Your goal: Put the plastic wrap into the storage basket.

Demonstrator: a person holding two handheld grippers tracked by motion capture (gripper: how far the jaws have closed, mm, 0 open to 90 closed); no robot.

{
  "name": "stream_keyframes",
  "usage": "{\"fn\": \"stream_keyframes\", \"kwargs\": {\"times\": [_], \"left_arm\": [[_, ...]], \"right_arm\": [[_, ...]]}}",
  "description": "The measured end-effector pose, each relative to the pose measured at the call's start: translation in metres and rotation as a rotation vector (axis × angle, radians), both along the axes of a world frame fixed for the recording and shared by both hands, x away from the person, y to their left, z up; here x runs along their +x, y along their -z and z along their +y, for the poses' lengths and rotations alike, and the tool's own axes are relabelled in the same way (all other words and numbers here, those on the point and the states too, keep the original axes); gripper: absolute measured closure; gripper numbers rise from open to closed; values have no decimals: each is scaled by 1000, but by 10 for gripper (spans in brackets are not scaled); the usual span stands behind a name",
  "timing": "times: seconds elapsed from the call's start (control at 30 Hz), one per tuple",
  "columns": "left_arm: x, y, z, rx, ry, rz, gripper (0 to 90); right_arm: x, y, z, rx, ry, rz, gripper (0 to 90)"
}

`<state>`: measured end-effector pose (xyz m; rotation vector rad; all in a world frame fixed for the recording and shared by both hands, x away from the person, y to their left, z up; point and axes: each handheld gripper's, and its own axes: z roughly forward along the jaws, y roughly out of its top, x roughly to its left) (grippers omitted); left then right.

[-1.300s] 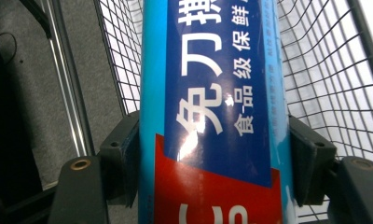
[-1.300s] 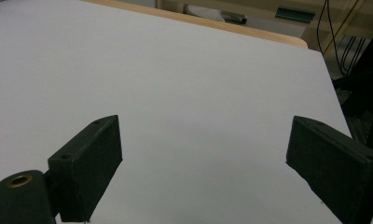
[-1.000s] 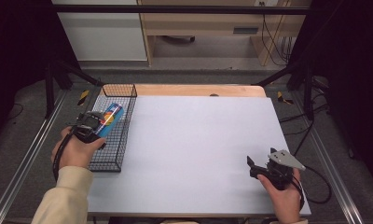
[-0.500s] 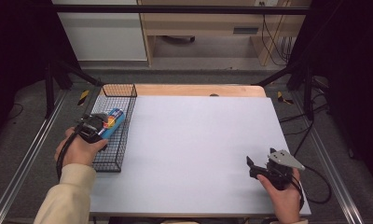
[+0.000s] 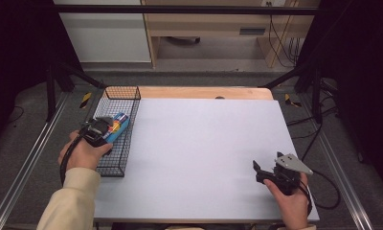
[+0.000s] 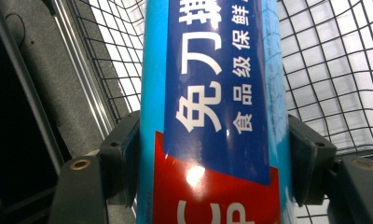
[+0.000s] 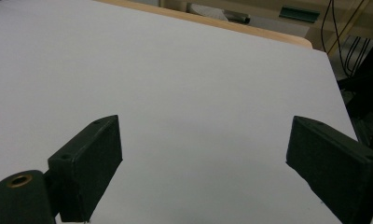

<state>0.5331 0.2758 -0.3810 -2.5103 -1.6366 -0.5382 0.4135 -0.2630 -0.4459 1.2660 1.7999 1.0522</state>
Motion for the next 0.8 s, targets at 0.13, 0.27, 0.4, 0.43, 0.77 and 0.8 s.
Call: {"fn": "stream_keyframes", "kwargs": {"times": [0.13,0.27,0.4,0.43,0.77,0.8], "left_arm": [[0,1,0,10,8,-7,317],[0,1,0,15,14,-9,316],[0,1,-1,22,18,-6,310],[-1,1,-1,18,21,-15,310],[-23,-16,-7,-3,61,-157,145],[-26,-19,-8,-8,68,-179,145]], "right_arm": [[0,0,0,-1,-1,2,107],[0,0,1,-2,-2,3,106],[0,0,1,-3,-5,5,105],[0,0,1,-3,-5,5,105],[0,0,1,-6,-7,6,105],[0,1,1,-8,-7,7,104]]}}
